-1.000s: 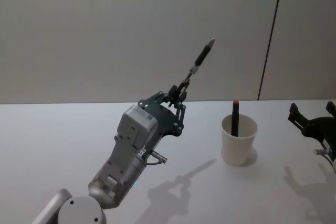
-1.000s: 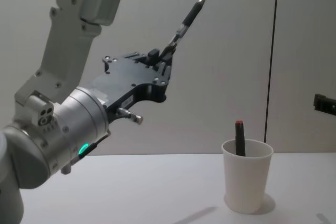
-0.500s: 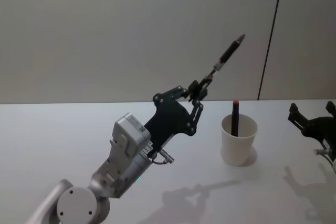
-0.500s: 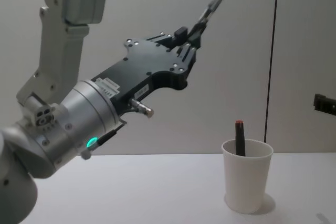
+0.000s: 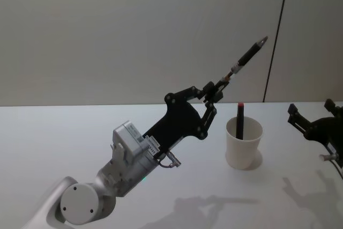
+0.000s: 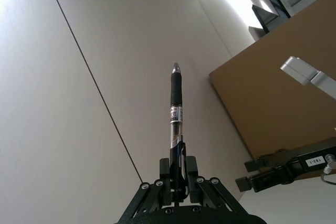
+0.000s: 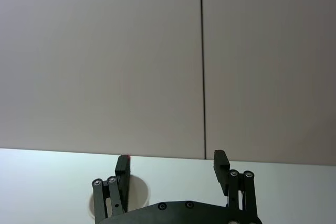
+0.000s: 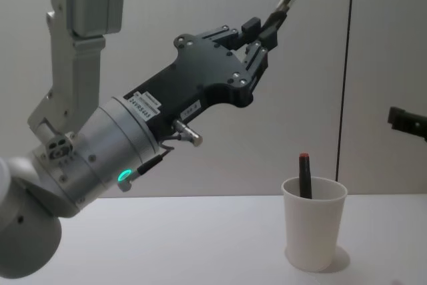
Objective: Place the pen into the pen holder.
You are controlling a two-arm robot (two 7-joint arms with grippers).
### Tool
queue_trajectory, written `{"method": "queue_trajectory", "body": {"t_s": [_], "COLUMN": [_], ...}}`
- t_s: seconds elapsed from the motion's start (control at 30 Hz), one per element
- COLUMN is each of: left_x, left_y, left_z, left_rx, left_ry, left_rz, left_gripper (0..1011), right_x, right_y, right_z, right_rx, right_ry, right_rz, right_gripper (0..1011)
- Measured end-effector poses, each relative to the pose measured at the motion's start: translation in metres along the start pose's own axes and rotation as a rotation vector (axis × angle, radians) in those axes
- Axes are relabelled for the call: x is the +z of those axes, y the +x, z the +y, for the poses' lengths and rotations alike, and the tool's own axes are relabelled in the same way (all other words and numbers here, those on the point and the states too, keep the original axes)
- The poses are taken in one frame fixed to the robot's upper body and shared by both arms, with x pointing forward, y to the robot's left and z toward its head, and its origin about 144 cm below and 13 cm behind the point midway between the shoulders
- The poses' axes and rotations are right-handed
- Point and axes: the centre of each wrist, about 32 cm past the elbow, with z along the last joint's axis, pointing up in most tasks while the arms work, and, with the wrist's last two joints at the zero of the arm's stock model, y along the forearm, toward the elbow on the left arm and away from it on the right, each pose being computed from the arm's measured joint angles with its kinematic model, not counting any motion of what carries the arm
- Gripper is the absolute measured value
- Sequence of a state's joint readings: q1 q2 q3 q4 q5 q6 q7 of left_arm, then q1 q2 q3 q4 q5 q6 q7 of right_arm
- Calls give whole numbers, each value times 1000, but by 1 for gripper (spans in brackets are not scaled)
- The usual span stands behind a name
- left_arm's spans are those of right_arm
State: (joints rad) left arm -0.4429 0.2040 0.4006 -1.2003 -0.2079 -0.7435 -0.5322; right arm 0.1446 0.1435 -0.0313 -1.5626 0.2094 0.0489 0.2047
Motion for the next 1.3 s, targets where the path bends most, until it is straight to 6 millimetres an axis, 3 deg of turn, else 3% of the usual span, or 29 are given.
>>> {"method": "queue_trajectory", "body": {"t_s": [0.83, 1.3], "left_x": [-5, -5], "left_y": [4, 4], "left_z": [-3, -3], "left_rx": [-39, -43], "left_ry": [-46, -51], "left_rz": [-7, -8], "left_gripper": [183, 183], "right_x": [24, 47], "right_y": [13, 14], "right_z": [-24, -34], "right_rx": [350, 571], "right_ry": [112, 202], "right_rz": [109, 232], "right_gripper": [1001, 1001]}}
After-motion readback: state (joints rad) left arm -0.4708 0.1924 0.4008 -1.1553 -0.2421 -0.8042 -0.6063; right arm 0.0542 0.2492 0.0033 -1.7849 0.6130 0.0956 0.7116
